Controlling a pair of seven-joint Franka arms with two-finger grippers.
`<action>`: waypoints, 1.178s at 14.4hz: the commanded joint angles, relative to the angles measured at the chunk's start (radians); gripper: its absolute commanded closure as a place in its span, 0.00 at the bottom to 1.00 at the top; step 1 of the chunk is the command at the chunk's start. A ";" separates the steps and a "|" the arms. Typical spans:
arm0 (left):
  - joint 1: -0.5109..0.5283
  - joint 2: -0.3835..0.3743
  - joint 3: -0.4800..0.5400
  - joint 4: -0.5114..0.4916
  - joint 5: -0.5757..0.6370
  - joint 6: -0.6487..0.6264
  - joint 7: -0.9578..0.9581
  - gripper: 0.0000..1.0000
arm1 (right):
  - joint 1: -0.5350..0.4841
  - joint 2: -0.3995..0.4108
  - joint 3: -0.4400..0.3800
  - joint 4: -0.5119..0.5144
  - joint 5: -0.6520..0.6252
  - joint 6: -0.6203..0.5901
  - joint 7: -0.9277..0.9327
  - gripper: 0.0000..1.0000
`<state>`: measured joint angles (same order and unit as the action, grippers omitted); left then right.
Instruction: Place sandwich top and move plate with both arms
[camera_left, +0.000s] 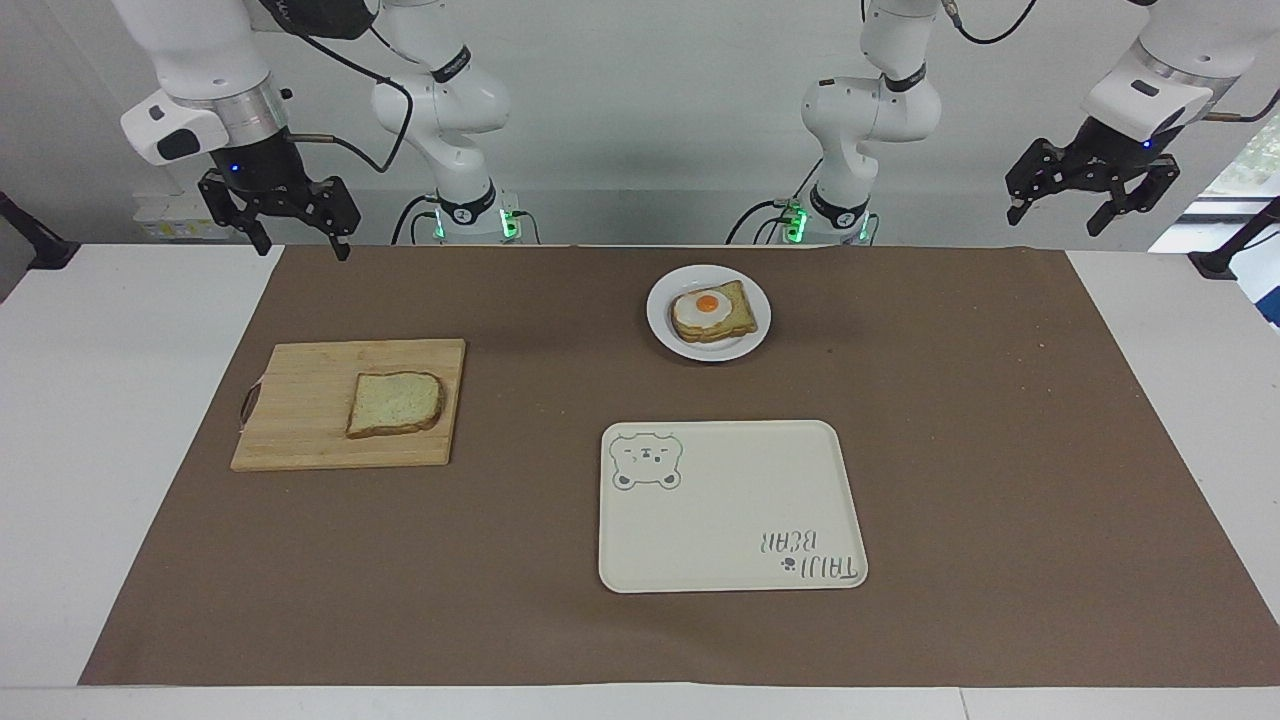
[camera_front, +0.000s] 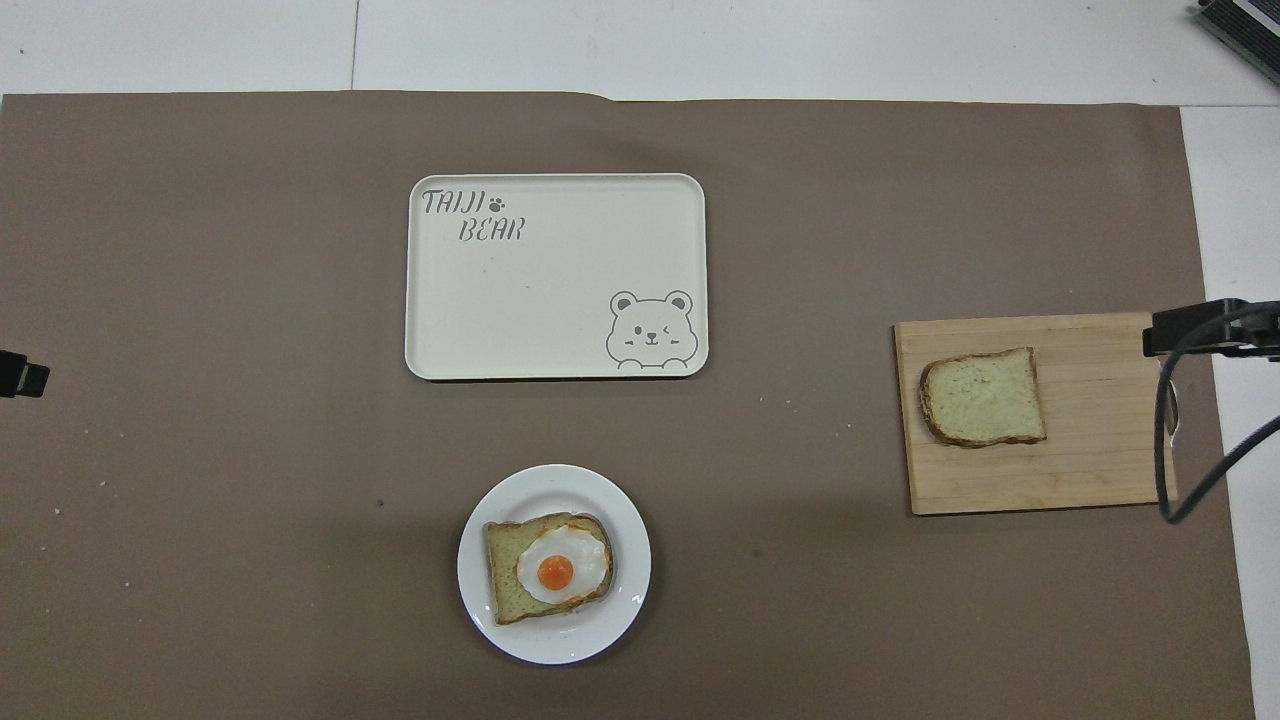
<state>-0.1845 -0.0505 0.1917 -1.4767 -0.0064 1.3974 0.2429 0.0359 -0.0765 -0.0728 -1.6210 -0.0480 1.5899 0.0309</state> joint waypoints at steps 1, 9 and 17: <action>0.007 -0.031 -0.008 -0.027 0.016 -0.048 -0.011 0.00 | -0.008 -0.008 0.004 -0.010 0.017 -0.002 0.007 0.00; 0.007 -0.031 -0.008 -0.025 0.014 -0.047 -0.010 0.00 | -0.013 -0.022 0.004 -0.026 0.020 -0.008 0.011 0.00; 0.007 -0.031 -0.008 -0.025 0.014 -0.047 -0.010 0.00 | -0.013 -0.026 0.004 -0.037 0.022 -0.002 0.012 0.00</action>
<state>-0.1845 -0.0554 0.1906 -1.4768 -0.0064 1.3578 0.2422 0.0332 -0.0792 -0.0734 -1.6328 -0.0479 1.5880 0.0309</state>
